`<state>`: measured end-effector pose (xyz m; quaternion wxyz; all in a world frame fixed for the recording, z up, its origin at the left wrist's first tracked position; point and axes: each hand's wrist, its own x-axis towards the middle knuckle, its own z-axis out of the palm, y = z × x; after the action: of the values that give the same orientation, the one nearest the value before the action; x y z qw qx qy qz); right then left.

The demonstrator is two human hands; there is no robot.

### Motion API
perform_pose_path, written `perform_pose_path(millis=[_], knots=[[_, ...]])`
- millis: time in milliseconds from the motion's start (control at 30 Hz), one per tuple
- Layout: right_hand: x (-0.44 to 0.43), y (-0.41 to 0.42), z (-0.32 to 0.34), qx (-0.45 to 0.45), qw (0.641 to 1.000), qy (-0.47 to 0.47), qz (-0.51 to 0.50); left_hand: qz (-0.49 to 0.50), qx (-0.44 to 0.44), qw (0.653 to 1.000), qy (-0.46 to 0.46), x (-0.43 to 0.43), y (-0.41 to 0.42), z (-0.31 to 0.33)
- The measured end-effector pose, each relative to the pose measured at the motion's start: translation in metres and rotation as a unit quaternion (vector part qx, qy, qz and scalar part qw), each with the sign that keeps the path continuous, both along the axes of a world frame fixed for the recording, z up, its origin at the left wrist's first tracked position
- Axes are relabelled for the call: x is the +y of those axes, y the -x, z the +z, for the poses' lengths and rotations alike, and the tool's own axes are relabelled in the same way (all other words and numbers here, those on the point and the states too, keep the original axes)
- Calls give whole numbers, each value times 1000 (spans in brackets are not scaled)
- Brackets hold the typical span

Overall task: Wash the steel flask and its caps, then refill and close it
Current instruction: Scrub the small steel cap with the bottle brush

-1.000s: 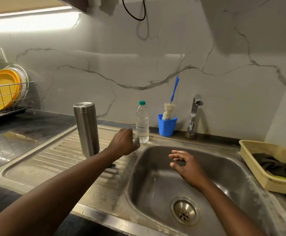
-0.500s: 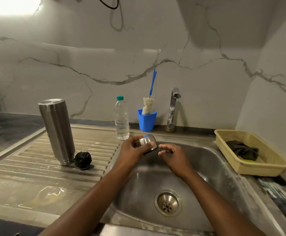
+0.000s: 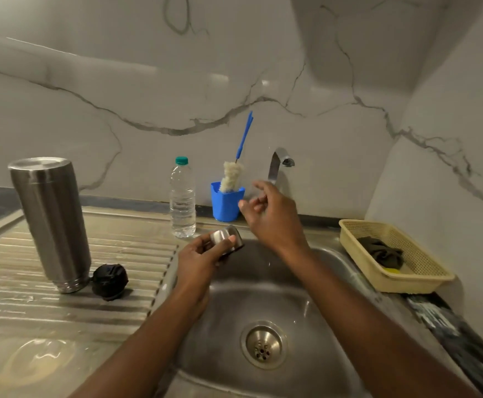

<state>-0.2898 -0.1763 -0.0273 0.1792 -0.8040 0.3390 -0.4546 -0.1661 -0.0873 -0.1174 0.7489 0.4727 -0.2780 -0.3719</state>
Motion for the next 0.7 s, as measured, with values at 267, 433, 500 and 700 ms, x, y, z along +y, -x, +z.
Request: perform_pose_path(millis=[267,433,500,700], knots=[[-46,-82,101,54,970,-230,-65,-12,28,1000,6,-2,-4,0],[-75,-100,103,151,969,-165,-109,-15,23,1000,-3,-3,-3,0],[-82,-104,101,137,975,-146,-95,-16,24,1000,-2,-3,-4,0],[-84,-94,126,85,991,-83,-58,-21,19,1000,1,-2,-1,1]])
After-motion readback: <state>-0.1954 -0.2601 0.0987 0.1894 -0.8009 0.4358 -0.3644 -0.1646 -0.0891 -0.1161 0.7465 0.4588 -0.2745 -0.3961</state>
